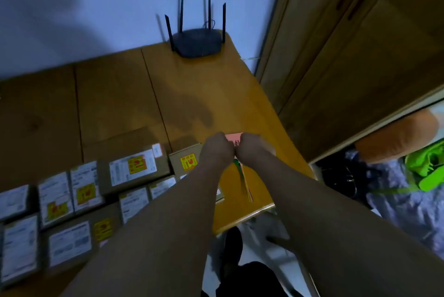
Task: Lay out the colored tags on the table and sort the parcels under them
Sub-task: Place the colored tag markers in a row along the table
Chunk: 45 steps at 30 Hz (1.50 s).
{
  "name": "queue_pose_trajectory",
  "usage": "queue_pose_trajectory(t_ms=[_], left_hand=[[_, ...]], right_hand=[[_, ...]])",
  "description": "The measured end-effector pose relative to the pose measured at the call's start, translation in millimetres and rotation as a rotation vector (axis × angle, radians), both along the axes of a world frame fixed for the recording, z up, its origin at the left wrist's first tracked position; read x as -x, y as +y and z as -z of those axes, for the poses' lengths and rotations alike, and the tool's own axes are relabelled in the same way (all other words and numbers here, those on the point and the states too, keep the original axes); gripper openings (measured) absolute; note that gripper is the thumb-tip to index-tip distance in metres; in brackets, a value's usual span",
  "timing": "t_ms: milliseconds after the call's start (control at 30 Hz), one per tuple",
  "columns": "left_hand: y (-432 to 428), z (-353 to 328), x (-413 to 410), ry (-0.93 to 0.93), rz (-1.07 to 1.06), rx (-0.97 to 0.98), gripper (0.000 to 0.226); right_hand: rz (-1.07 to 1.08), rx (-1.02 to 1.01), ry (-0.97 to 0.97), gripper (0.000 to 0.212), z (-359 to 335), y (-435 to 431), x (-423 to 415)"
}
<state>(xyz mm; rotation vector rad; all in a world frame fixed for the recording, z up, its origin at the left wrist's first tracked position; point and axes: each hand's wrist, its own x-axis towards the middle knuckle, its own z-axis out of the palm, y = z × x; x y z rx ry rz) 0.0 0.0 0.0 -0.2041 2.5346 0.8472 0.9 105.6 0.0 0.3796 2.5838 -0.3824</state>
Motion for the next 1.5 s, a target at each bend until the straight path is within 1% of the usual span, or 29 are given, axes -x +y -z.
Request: queue_pose_trajectory(t_ms=[33, 133, 167, 233, 300, 367, 433, 500, 567, 600, 667, 733, 800, 867, 933, 967, 1000, 1033, 1100, 1133, 1167, 1233, 1333, 1500], left_hand=[[8, 10, 2, -0.036, -0.056, -0.059, 0.008], [27, 43, 6, -0.113, -0.262, -0.194, 0.029], [32, 55, 8, -0.136, -0.320, -0.235, 0.032], [38, 74, 10, -0.153, -0.447, -0.291, 0.027], [40, 87, 13, -0.133, -0.595, -0.286, 0.022], [41, 99, 18, -0.120, -0.720, -0.242, 0.028], [42, 106, 23, -0.142, -0.789, -0.261, 0.027], [44, 113, 31, -0.175, -0.852, -0.364, 0.023], [49, 116, 38, -0.192, -0.905, -0.488, 0.017], [51, 115, 40, -0.198, -0.936, -0.530, 0.017], [53, 112, 43, -0.234, -1.016, -0.642, 0.024], [54, 111, 46, -0.272, -1.010, -0.711, 0.030], [55, 112, 46, -0.305, -0.953, -0.722, 0.025], [55, 111, 45, -0.324, -0.915, -0.741, 0.019], [55, 112, 43, -0.255, -0.901, -0.785, 0.021], [54, 113, 42, -0.218, -0.868, -0.757, 0.021], [54, 112, 41, -0.196, -0.814, -0.711, 0.020], [54, 111, 41, -0.187, -0.739, -0.622, 0.025], [52, 108, 41, -0.169, -0.545, -0.326, 0.038], [51, 107, 41, -0.148, -0.465, -0.189, 0.041], [50, 107, 41, -0.137, -0.411, -0.098, 0.041], [50, 110, 41, -0.134, -0.349, -0.022, 0.040], [48, 115, 46, -0.152, -0.383, -0.025, 0.041], [42, 118, 48, -0.272, -0.554, -0.172, 0.035]], right_hand=[[0.034, 0.049, -0.025, 0.034, 8, 8, 3], [0.149, 0.186, -0.048, 0.044, 42, 30, 10], [0.192, 0.230, -0.060, 0.048, 54, 36, 13], [0.336, 0.348, -0.087, 0.055, 75, 45, 20], [0.533, 0.466, -0.147, 0.060, 91, 50, 29], [0.652, 0.506, -0.187, 0.052, 105, 53, 35], [0.681, 0.558, -0.180, 0.043, 117, 53, 40], [0.705, 0.620, -0.191, 0.048, 126, 48, 44], [0.706, 0.527, -0.192, 0.054, 133, 41, 46], [0.700, 0.460, -0.177, 0.056, 134, 38, 46], [0.735, 0.419, -0.132, 0.061, 135, 34, 47], [0.773, 0.463, -0.084, 0.061, 137, 36, 46], [0.797, 0.562, -0.041, 0.050, 139, 39, 46], [0.817, 0.604, 0.022, 0.040, 136, 38, 46], [0.826, 0.625, 0.056, 0.035, 132, 34, 48], [0.830, 0.630, 0.067, 0.034, 130, 32, 48], [0.836, 0.632, 0.077, 0.033, 129, 29, 49], [0.847, 0.632, 0.081, 0.033, 129, 27, 48], [0.871, 0.623, 0.075, 0.035, 132, 25, 46], [0.877, 0.611, 0.068, 0.037, 134, 24, 45], [0.877, 0.582, 0.059, 0.038, 135, 24, 45], [0.889, 0.485, 0.039, 0.038, 137, 22, 45], [0.950, 0.402, 0.050, 0.042, 135, 17, 44], [1.030, 0.403, 0.059, 0.045, 127, 5, 46]])
